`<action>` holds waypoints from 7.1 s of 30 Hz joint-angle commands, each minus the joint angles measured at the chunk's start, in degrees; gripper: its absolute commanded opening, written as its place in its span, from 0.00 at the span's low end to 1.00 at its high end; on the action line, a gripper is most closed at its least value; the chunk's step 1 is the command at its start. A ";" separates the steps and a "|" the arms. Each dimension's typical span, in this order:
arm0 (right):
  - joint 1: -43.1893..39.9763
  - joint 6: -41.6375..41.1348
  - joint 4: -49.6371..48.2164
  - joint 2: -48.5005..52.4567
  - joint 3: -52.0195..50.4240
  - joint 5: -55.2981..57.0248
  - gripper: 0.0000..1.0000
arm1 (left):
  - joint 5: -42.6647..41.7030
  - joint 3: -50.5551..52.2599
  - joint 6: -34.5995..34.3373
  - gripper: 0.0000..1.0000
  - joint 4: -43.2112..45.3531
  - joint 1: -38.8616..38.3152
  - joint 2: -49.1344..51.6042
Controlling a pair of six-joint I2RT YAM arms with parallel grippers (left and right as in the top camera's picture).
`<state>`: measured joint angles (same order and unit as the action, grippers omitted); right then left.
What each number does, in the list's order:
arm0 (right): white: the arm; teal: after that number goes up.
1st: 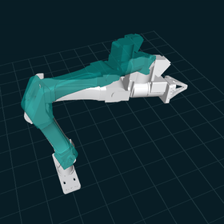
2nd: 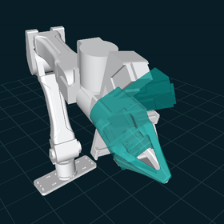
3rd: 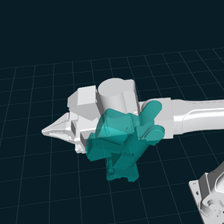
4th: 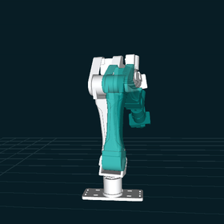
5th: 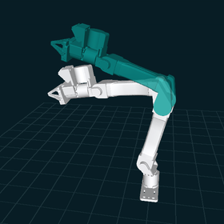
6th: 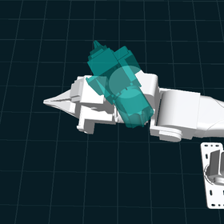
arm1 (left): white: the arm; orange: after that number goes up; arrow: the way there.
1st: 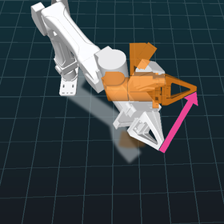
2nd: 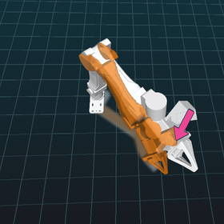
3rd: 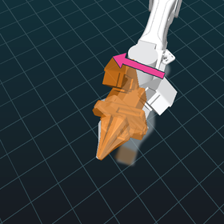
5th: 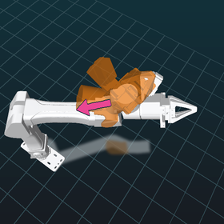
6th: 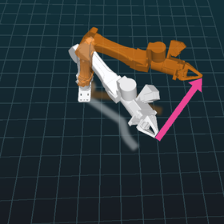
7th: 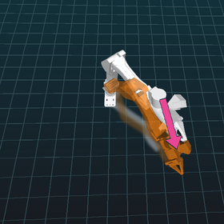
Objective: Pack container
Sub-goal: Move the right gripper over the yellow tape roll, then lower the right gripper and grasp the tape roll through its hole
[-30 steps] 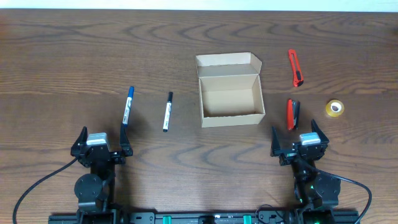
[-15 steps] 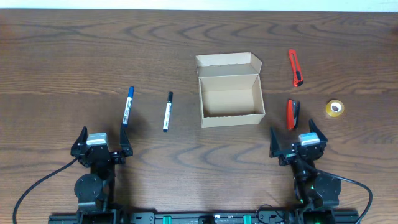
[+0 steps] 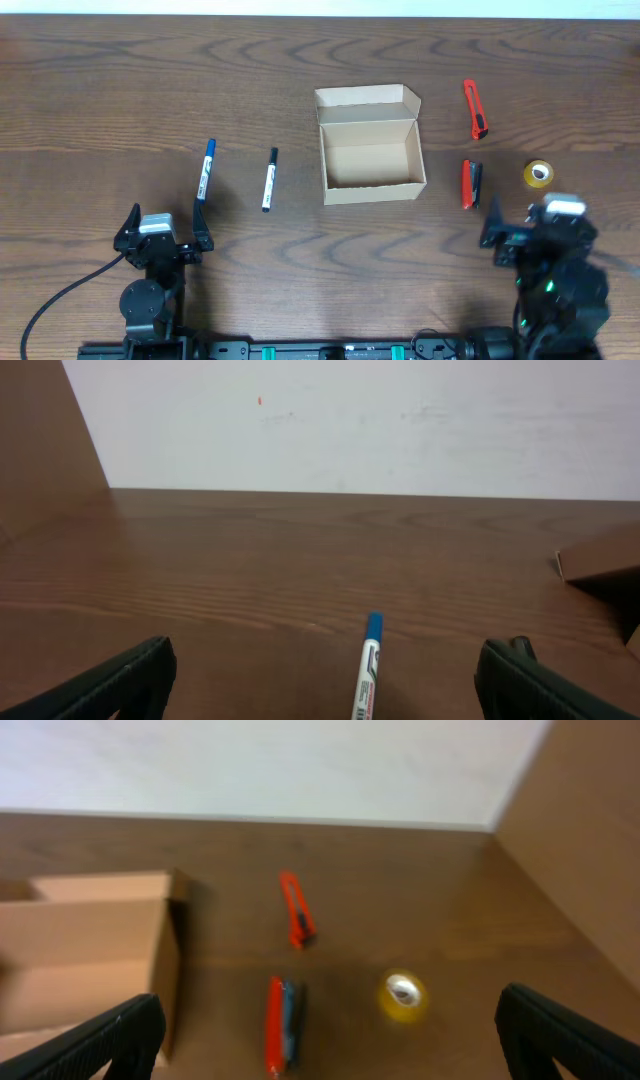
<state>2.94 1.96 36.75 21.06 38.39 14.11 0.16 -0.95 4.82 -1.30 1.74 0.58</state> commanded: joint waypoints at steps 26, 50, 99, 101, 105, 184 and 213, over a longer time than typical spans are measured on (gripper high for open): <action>-6.47 -7.10 21.27 49.40 43.06 -0.59 0.99 | -1.14 0.70 0.79 0.95 -3.08 0.22 -0.37; -30.53 -15.17 15.72 66.97 44.04 -9.14 0.99 | -1.14 0.70 0.79 0.95 -3.08 0.22 -0.37; -35.87 -16.44 14.88 90.84 43.82 -10.47 0.99 | -1.14 0.70 0.79 0.95 -3.08 0.22 -0.37; -35.87 -16.13 14.88 91.10 43.56 -10.47 0.99 | -1.14 0.70 0.79 0.95 -3.08 0.22 -0.37; -35.87 -16.04 14.91 92.32 42.93 -10.47 0.99 | -1.14 0.70 0.79 0.95 -3.08 0.22 -0.37; -34.36 -16.02 10.58 97.11 41.72 -7.08 0.99 | -1.14 0.70 0.79 0.95 -3.08 0.22 -0.37; -34.34 -12.61 7.72 97.20 41.66 -16.65 0.02 | -1.14 0.70 0.79 0.95 -3.08 0.22 -0.37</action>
<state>-31.29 -13.23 45.15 117.80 80.55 4.03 -0.01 -0.99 4.82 -1.34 1.74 0.58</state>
